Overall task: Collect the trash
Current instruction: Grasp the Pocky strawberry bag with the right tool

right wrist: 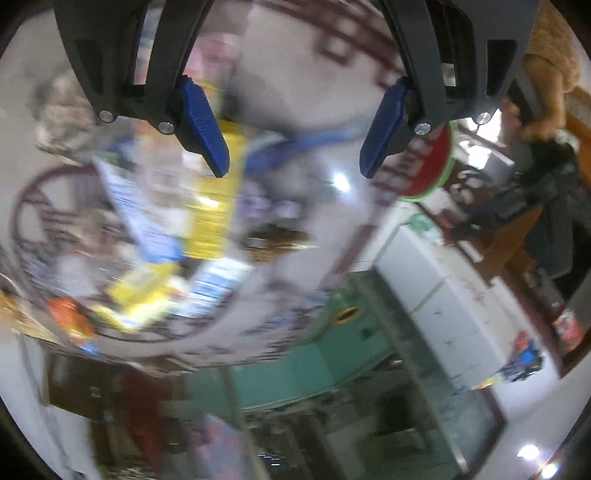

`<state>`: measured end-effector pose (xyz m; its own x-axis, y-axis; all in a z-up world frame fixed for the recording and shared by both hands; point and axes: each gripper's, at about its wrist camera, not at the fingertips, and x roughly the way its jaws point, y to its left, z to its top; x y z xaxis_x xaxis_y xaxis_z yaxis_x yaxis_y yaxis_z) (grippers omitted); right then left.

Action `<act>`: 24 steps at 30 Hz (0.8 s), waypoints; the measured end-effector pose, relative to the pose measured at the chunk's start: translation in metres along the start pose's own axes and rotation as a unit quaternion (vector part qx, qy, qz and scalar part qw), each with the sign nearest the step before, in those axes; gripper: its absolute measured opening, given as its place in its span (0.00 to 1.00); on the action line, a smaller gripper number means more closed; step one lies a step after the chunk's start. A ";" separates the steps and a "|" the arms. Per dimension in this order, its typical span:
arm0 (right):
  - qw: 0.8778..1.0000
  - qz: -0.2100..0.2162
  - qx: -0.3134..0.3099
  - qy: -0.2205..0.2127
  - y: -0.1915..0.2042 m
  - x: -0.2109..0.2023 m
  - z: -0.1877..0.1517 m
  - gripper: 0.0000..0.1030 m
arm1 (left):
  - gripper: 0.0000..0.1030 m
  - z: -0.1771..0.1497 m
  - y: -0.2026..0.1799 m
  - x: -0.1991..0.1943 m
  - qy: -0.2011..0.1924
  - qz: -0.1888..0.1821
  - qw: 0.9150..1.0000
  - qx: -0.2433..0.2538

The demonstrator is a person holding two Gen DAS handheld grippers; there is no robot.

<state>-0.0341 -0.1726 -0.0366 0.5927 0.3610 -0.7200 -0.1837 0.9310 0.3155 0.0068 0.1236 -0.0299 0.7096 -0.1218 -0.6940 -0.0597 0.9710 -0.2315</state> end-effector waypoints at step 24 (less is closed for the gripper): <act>0.991 -0.012 0.095 0.094 -0.092 0.052 -0.035 0.67 | 0.72 -0.035 -0.139 0.076 0.086 -0.081 0.990 0.081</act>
<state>-0.0143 -0.2374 -0.1246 0.4349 0.3598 -0.8255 -0.0103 0.9186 0.3950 0.0442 -0.0275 -0.0748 0.5693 -0.2987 -0.7659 0.1684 0.9543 -0.2470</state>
